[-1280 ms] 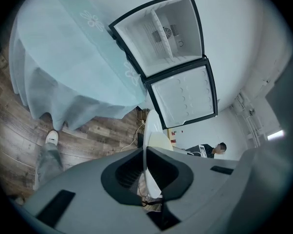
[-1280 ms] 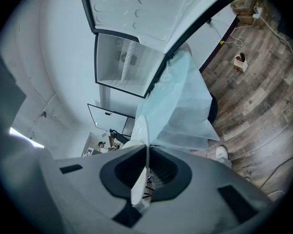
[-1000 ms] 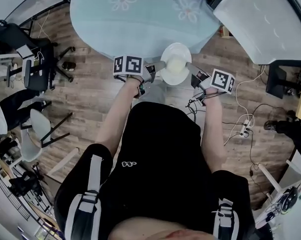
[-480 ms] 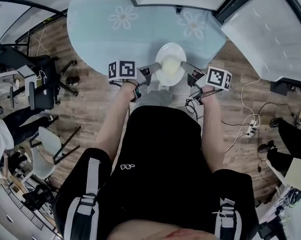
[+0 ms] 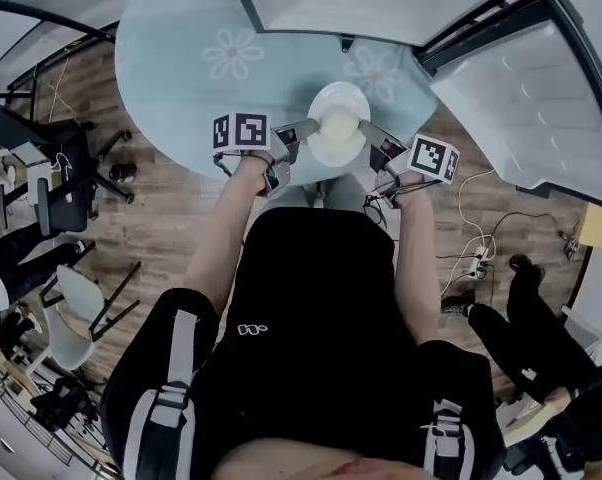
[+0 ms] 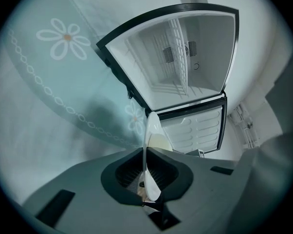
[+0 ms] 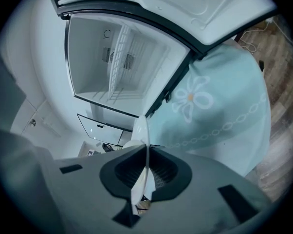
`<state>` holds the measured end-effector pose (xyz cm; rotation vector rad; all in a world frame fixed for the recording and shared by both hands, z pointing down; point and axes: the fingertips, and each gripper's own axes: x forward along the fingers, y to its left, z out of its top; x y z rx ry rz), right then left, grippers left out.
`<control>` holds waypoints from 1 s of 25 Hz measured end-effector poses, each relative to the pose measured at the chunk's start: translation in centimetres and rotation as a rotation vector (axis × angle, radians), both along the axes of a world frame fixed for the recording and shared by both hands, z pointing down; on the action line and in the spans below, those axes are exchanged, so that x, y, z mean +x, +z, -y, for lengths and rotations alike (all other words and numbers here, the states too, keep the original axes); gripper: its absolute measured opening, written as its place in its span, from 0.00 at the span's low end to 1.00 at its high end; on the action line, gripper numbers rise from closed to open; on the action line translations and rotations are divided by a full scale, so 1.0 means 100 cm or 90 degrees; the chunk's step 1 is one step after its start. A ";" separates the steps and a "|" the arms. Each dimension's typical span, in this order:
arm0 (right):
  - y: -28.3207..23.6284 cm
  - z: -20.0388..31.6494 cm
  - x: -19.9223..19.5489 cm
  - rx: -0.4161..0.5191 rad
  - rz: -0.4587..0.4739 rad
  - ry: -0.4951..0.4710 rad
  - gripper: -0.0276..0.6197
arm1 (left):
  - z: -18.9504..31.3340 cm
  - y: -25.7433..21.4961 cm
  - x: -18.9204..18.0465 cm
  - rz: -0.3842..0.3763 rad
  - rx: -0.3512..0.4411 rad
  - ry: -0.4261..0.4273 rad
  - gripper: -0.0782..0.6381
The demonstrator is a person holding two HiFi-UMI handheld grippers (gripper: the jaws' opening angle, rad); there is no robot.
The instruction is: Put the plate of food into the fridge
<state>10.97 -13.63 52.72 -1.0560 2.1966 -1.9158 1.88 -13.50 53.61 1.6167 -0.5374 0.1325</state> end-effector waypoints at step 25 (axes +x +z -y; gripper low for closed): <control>0.002 0.124 0.002 -0.013 -0.012 -0.008 0.08 | 0.125 -0.002 -0.002 0.014 0.021 -0.143 0.14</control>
